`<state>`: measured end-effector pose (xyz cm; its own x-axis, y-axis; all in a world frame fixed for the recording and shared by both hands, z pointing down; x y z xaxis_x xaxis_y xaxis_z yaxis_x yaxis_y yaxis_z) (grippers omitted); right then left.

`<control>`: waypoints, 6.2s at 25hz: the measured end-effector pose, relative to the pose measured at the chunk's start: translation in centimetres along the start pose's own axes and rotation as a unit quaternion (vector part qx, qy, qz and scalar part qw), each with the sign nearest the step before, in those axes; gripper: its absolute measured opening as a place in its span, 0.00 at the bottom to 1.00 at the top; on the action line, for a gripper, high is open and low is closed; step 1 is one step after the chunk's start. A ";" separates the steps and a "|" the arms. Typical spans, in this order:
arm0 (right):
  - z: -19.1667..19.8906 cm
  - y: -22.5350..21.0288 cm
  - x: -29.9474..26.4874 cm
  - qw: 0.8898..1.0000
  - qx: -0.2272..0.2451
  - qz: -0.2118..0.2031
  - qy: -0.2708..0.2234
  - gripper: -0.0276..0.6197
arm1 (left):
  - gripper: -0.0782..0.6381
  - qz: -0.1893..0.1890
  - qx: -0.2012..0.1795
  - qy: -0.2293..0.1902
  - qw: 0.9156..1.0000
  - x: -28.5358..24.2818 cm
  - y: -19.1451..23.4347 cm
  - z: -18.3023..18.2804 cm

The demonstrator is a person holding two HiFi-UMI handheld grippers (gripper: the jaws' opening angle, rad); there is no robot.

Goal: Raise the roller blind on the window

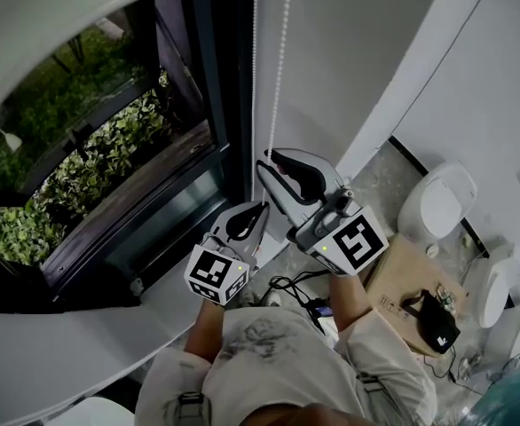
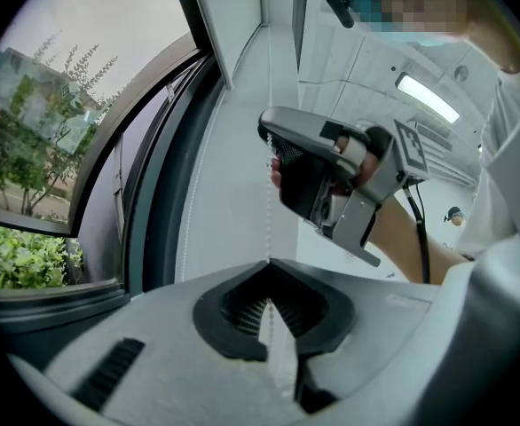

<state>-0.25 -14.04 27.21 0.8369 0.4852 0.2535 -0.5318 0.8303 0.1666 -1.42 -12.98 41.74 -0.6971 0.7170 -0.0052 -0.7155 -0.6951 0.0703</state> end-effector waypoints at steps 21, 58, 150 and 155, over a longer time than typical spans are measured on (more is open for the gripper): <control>3.3 -0.2 0.3 0.999 -0.022 0.024 0.005 0.06 | 0.12 0.005 0.018 0.030 0.999 -0.3 0.4 3.8; 14.3 2.5 3.2 0.990 -0.063 0.037 0.124 0.06 | 0.12 0.005 0.059 0.101 0.993 0.6 1.0 14.5; 25.0 5.9 7.2 0.969 -0.108 0.044 0.218 0.06 | 0.12 0.017 -0.003 0.000 1.000 0.3 0.9 0.6; 26.2 6.2 8.0 0.964 -0.114 0.042 0.235 0.06 | 0.12 0.017 -0.002 0.011 1.000 0.5 1.0 1.8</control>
<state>-0.25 -12.15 55.27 0.7866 0.5797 -0.2126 -0.6031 0.7952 -0.0629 -2.40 -13.17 43.58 -0.7218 0.6916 -0.0256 -0.6915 -0.7192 0.0672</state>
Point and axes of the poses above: the fingertips, and each gripper's own axes: x backward along the fingers, y to its left, z out of its underside, the point moved 2 cm from there along x, backward along the fingers, and after that the axes turned 2 degrees about -x, right-handed, at the moved point
